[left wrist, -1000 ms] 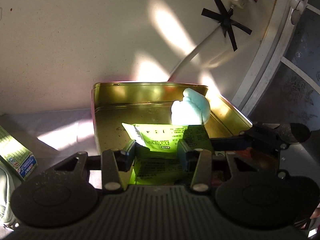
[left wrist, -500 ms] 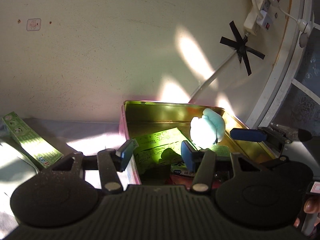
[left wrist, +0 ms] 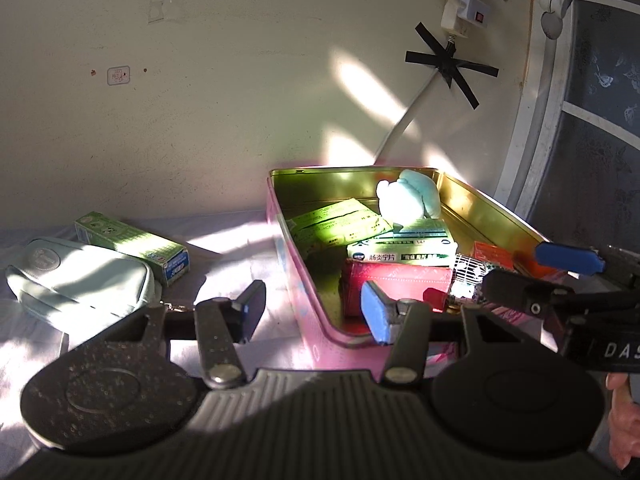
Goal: Organize objects
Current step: 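Withdraw from the tin and reach the right gripper toward the light blue pouch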
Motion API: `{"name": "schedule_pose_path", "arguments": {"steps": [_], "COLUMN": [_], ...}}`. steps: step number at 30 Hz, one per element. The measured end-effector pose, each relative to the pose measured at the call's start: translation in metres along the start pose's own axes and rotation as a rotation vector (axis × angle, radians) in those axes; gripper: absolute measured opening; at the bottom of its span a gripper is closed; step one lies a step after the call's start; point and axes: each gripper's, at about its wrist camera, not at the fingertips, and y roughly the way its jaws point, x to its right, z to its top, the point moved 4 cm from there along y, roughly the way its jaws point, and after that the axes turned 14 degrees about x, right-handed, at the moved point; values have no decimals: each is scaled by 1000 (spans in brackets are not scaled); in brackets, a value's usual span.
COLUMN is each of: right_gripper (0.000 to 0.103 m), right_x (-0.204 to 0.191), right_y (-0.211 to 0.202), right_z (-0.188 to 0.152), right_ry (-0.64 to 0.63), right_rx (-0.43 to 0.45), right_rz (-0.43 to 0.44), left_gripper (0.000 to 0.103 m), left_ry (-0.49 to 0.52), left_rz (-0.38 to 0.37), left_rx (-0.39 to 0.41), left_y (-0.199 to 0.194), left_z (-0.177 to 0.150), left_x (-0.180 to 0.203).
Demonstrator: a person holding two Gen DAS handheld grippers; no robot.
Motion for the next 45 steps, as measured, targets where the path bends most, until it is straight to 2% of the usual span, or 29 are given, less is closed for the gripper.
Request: {"name": "schedule_pose_path", "arguments": {"steps": [5,9,20,29,32,36,38,40,42,45], "right_gripper": [85,85,85,85,85,85,85,85,85,85], "right_x": [-8,-15,-66,-127,-150,-183,-197,-204,-207,-201], "right_y": [-26,-30,-19,10,24,51,70,92,122,169], "right_z": [-11,-17,-11,-16,-21,-31,-37,-41,-42,-43], "right_ry": [94,122,61,-12,-44,-84,-84,-59,-14,63], "right_rx": [6,-13,-23,-70,-101,-148,-180,-206,-228,-254], "right_rz": [-13,-16,54,147,186,249,270,277,263,192], "left_gripper": [55,55,56,59,59,59,59,59,59,59], "left_ry": [10,14,-8,-36,-55,-168,-244,-296,-276,-278], "left_rz": [30,52,132,257,363,480,511,505,533,531], "left_rx": [-28,-45,-49,-44,-18,-5,-30,-16,-2,-17], "left_y": [-14,-22,-35,-42,-45,-47,-46,-50,-52,-51], "left_z": [-17,-30,-49,-65,-65,-69,-75,-73,-72,-74], "left_x": [-10,-21,-68,-138,-178,-230,-247,-254,-253,-253]}}
